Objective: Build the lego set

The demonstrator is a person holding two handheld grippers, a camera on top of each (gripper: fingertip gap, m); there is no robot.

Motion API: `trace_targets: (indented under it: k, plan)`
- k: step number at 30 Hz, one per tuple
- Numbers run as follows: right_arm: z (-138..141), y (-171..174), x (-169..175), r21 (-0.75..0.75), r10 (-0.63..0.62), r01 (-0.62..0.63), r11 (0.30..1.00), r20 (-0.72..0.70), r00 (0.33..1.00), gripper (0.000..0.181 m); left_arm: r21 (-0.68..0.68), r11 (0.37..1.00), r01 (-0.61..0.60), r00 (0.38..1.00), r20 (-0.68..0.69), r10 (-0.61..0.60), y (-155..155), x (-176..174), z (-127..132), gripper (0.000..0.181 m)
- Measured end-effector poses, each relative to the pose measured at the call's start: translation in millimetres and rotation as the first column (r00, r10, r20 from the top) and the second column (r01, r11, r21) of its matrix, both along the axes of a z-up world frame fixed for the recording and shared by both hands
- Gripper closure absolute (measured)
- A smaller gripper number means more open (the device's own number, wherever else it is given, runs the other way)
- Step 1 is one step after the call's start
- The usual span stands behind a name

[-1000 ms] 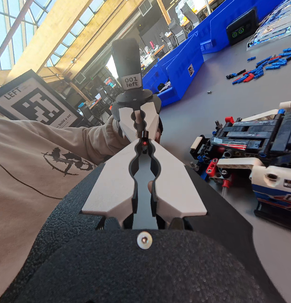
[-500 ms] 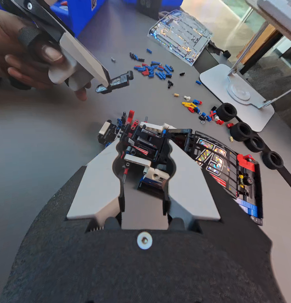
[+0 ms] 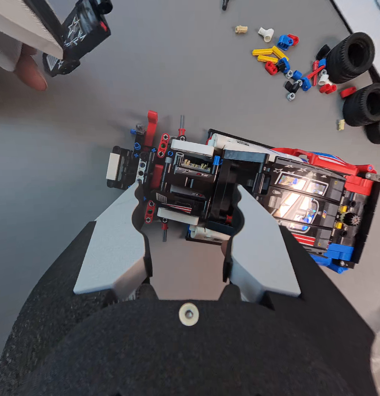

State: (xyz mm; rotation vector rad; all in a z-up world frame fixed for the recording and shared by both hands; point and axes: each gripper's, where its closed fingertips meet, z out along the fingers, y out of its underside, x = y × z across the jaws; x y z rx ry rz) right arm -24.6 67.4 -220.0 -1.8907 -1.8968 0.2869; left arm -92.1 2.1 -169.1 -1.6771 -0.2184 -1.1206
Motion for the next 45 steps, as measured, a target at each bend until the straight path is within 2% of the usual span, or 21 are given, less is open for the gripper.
trace_targets:
  k: [4, 7, 10, 12, 19, 25, 30, 36, 40, 45]
  plan:
    - [1.2, 0.1, 3.2, -0.034, 0.072, -0.071, 0.997, 0.009, 0.997, 0.106, 0.011, 1.000, 0.023, 1.000, -0.009, -0.023, -2.5, 6.2, 3.7, 0.176]
    - [1.1, -13.8, 14.1, -0.036, 0.247, -0.246, 0.969, 0.039, 0.968, 0.106, 0.015, 0.999, 0.036, 0.999, -0.023, -0.036, -3.9, 9.2, 4.4, 0.176]
    - [0.9, -35.6, 37.4, -0.044, 0.526, -0.524, 0.850, 0.068, 0.848, 0.106, 0.004, 0.998, 0.056, 0.998, -0.024, -0.056, -4.1, 13.8, 1.1, 0.176]
    - [0.8, -42.9, 52.4, -0.056, 0.630, -0.628, 0.776, 0.085, 0.772, 0.106, -0.009, 0.998, 0.065, 0.998, -0.027, -0.065, -3.7, 16.8, -3.1, 0.176]
    - [0.6, -44.7, 57.4, -0.058, 0.638, -0.635, 0.770, 0.052, 0.769, 0.107, -0.041, 0.994, 0.103, 0.995, 0.015, -0.102, -4.2, 28.7, -11.4, 0.176]
    - [0.5, -42.5, 67.0, -0.059, 0.713, -0.710, 0.701, 0.073, 0.698, 0.106, -0.046, 0.991, 0.129, 0.991, 0.036, -0.128, -5.8, 36.6, -12.4, 0.177]
    - [0.6, -41.5, 67.1, -0.053, 0.730, -0.728, 0.683, 0.079, 0.679, 0.107, -0.039, 0.986, 0.165, 0.986, 0.013, -0.164, -8.2, 48.5, -12.0, 0.176]
    - [4.3, -44.3, 57.7, 0.019, 0.701, -0.701, 0.713, -0.058, 0.711, 0.109, -0.035, 0.982, 0.185, 0.983, 0.013, -0.184, -9.6, 54.7, -11.8, 0.176]
    - [10.3, -42.1, 59.4, 0.058, 0.676, -0.674, 0.736, -0.098, 0.730, 0.109, -0.034, 0.979, 0.202, 0.979, 0.022, -0.201, -10.5, 59.2, -11.5, 0.176]
    - [49.3, -44.9, 56.2, 0.098, 0.579, -0.586, 0.804, -0.355, 0.734, 0.122, -0.023, 0.975, 0.222, 0.974, 0.043, -0.220, -13.0, 66.5, -7.0, 0.176]
